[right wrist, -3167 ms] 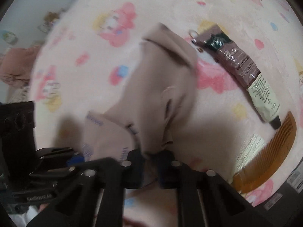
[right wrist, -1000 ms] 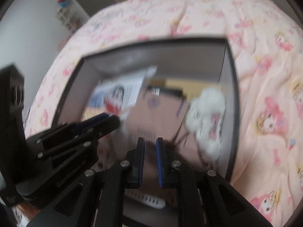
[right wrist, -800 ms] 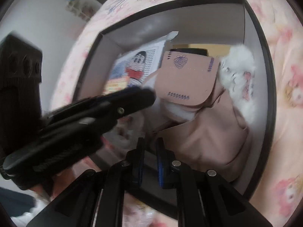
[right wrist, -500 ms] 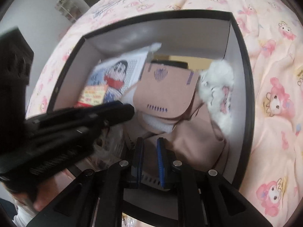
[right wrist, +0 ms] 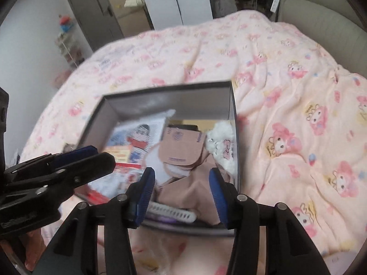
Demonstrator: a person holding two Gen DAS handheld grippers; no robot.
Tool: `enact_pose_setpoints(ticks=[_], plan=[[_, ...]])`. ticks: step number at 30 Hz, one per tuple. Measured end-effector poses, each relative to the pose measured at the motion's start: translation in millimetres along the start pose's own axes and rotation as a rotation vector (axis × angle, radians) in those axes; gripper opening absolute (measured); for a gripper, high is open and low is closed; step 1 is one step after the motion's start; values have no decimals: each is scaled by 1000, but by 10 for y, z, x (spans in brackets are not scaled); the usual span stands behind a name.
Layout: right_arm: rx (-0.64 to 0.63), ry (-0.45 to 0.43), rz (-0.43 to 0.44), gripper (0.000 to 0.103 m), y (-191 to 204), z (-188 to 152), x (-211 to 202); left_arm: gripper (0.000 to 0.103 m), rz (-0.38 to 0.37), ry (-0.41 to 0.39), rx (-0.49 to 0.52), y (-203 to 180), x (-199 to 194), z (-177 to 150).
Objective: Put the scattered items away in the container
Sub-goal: 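Withdraw the left gripper from the box to the hand-cream tube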
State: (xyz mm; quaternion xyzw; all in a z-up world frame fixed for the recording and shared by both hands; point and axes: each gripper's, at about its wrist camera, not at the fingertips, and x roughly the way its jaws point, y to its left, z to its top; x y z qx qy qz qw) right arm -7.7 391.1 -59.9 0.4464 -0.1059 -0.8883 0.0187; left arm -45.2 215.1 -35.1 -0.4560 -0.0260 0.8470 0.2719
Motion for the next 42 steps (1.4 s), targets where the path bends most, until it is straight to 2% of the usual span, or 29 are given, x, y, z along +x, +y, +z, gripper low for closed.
enact_pose_setpoints(ticks=[4,10,14,21,31,37,42], plan=[[-17,-70,5,49,273,15,-276,48,20,-56,41,-84,-398,-69],[-67,-142,9,52,640,-39,-601,48,32,-116,44,-45,-839,-224],[-109,-164,1,52,874,-120,-702,48,40,-128,24,93,-1004,-345],[-192,-146,38,52,1349,-204,-682,48,73,-141,-27,470,-1254,-580],[-324,-62,111,52,2179,-213,-262,47,135,-160,-191,1358,-1467,-907],[-366,32,187,51,2611,-160,229,47,164,-166,-320,1943,-1433,-1033],[-358,150,268,51,2890,-26,779,47,175,-178,-415,2436,-1314,-1015]])
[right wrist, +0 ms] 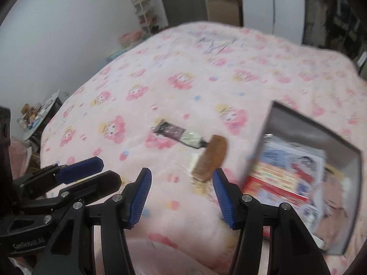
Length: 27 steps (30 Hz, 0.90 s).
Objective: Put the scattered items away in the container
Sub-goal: 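Withdraw the left gripper from the box to the hand-cream tube, then close the left gripper on the hand-cream tube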
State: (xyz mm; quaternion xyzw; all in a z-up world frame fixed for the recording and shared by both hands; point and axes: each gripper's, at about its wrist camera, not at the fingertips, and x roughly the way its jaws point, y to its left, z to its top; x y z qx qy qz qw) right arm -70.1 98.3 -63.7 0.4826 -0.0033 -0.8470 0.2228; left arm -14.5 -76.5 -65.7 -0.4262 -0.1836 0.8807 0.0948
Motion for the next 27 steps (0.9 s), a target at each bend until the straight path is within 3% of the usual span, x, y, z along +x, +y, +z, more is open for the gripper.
enact_pose_setpoints(ticks=[3,7,10,12,21,27], plan=[[68,96,51,51,-84,168,452,47,32,10,-43,234,219,115],[131,170,37,51,-216,365,960,47,60,48,-132,616,618,252],[178,222,31,51,-339,490,1304,47,126,113,-203,865,957,282],[229,262,47,51,-429,525,1510,47,118,134,-230,968,1096,257],[291,309,44,52,-624,576,1941,46,137,158,-310,1314,1692,488],[285,309,37,57,-630,628,2028,46,78,163,-357,1473,1962,619]])
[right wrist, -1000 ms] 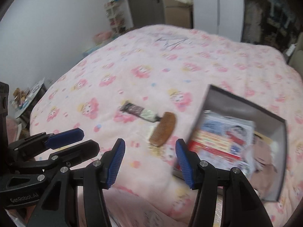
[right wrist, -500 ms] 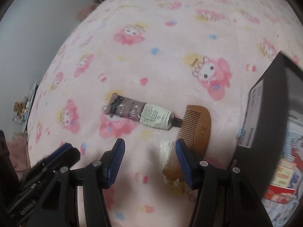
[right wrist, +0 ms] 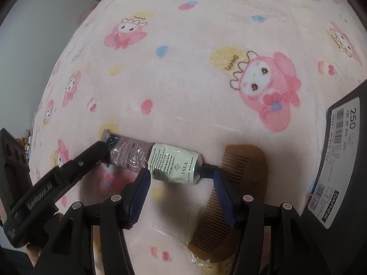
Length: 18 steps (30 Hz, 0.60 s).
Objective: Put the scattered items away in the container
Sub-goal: 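Close the left gripper on the hand-cream tube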
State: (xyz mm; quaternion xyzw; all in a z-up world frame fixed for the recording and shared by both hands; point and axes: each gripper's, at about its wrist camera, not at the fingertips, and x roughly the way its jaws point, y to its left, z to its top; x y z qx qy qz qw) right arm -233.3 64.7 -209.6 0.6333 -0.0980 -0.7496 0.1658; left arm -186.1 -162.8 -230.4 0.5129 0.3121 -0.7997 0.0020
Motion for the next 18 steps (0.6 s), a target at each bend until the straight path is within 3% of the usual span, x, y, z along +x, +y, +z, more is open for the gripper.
enact_pose_setpoints(ticks=[2,3,5,13,18], plan=[[-3,-1,-10,59,5,24,33,46,-20,26,0,-23,75,0],[-1,-1,-8,61,1,34,58,36,-40,42,2,-40,101,-18],[8,1,26,67,-17,47,105,33,-57,43,-1,-62,62,-86],[-51,35,169,60,143,-154,-108,13,-149,-55,-79,195,-667,-593],[-154,-17,108,60,341,-361,-291,13,-134,-65,-130,527,-975,-993]])
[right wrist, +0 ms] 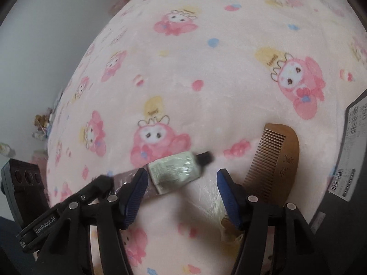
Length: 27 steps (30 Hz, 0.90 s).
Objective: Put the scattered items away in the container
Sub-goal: 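Close the left gripper on the hand-cream tube, then lift the tube with the left gripper and carry it over the box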
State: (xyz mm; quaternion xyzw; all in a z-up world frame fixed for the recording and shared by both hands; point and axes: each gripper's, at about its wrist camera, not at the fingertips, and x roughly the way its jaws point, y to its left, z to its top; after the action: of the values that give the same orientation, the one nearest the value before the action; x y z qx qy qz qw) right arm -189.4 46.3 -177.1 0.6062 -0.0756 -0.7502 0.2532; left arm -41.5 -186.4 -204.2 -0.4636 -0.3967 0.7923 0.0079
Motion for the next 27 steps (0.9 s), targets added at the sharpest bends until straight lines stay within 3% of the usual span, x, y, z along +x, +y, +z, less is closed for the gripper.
enact_pose_setpoints(ticks=[5,7,9,12,15,17,19,25,27], plan=[[-29,35,-57,60,6,49,106,17,18,2,-91,327,-126,-222],[-49,68,-52,60,36,69,210,34,-29,44,-95,398,-47,-261],[-90,101,-38,60,114,72,315,34,-40,94,-111,430,90,-272],[-153,138,-85,60,205,41,458,33,-8,99,-78,365,150,-271],[-157,161,-57,60,206,27,490,31,11,78,-76,309,154,-223],[-170,201,-10,47,247,-16,476,30,32,37,-58,258,105,-168],[-223,226,-13,48,332,-98,428,27,62,-1,-52,244,51,-103],[-241,183,-48,48,311,-155,344,28,109,-18,-123,361,43,6],[-212,175,-72,48,223,-114,379,35,65,5,-129,389,87,-52]])
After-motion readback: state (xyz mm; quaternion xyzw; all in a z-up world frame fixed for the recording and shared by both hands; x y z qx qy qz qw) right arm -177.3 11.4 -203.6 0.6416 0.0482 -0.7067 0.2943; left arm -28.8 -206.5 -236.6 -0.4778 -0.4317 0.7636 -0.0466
